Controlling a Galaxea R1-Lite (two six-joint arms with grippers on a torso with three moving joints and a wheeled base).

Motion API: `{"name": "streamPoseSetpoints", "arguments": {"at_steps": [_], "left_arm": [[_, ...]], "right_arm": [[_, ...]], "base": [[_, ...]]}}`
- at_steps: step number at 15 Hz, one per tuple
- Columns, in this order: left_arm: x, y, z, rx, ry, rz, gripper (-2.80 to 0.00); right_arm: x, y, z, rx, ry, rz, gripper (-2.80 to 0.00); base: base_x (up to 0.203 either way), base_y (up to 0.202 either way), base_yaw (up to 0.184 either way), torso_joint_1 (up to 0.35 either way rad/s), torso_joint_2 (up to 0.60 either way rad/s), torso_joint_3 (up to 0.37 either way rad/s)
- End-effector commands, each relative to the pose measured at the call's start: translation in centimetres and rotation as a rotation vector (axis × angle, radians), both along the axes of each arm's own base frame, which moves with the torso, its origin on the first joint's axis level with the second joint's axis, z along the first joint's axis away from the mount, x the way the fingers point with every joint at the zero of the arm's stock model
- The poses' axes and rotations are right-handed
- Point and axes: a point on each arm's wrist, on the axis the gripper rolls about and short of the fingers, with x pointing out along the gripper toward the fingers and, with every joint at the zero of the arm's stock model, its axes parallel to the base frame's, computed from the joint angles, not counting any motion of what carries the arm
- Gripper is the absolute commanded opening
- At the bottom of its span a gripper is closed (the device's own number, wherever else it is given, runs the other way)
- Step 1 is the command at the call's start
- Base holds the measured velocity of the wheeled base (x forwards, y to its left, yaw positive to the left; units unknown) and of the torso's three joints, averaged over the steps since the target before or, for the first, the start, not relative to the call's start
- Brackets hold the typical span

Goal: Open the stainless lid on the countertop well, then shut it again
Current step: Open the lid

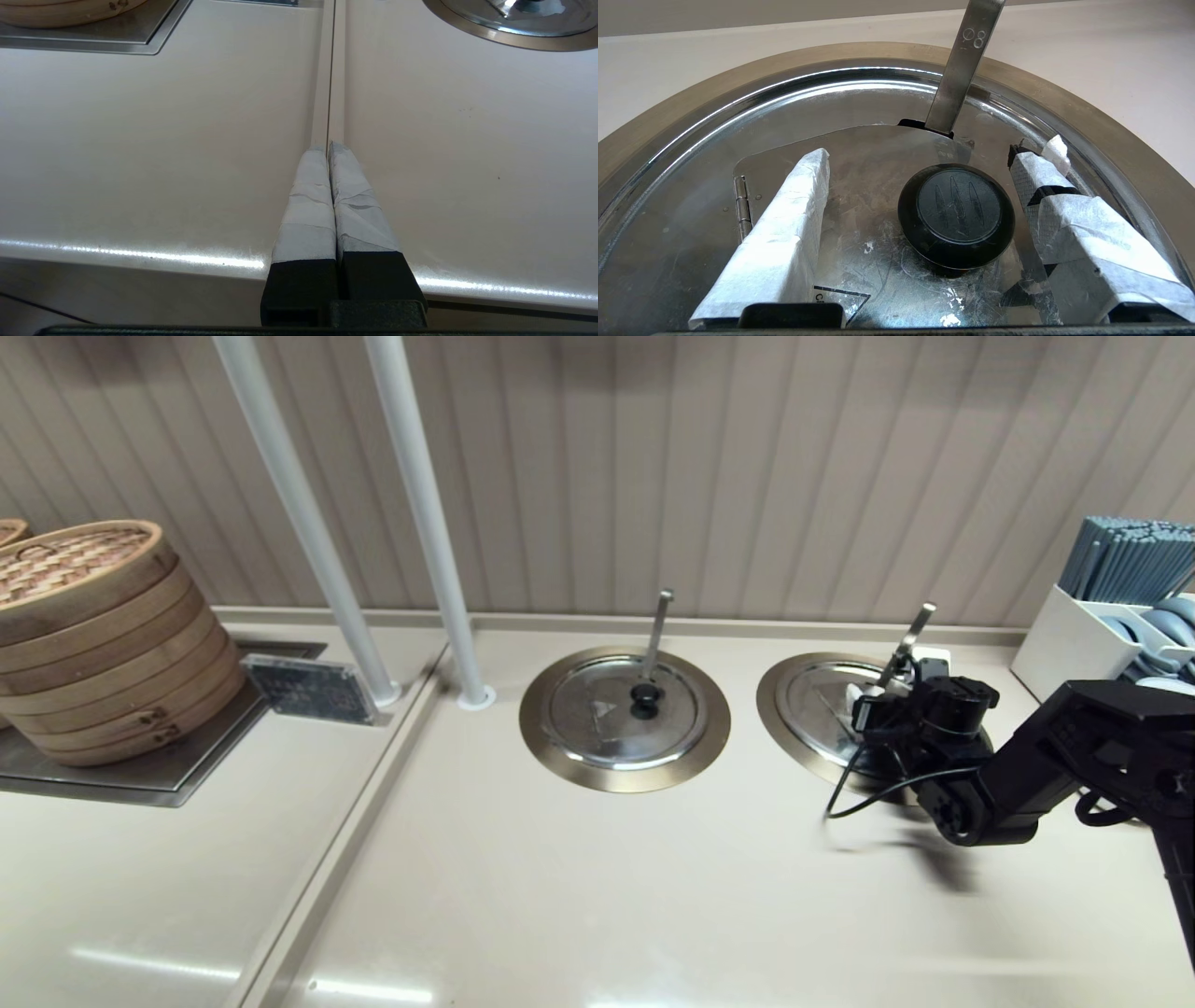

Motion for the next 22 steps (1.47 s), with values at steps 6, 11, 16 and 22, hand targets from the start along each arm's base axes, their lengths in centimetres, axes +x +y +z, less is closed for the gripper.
{"name": "streamPoseSetpoints", "arguments": {"at_steps": [6, 11, 16, 22], "left_arm": [[0.0, 0.0, 0.0, 0.000, 0.001, 0.001, -2.80], [0.0, 0.0, 0.0, 0.000, 0.001, 0.001, -2.80], [0.0, 0.0, 0.0, 0.000, 0.001, 0.001, -2.80], [0.0, 0.0, 0.0, 0.000, 0.000, 0.001, -2.80]], "right_arm": [[0.0, 0.0, 0.5, -0.001, -0.016, -0.006, 0.00], [0.4, 0.2, -1.0, -0.006, 0.010, -0.003, 0.00], [1.0, 1.1, -0.7, -0.004, -0.014, 0.018, 0.00], [0.9, 2.3, -0.5, -0.002, -0.018, 0.021, 0.00]], "base": [[0.000, 0.000, 0.000, 0.000, 0.00, 0.000], [0.000, 0.000, 0.000, 0.000, 0.00, 0.000], [0.000, 0.000, 0.000, 0.000, 0.00, 0.000], [0.000, 0.000, 0.000, 0.000, 0.00, 0.000]]}}
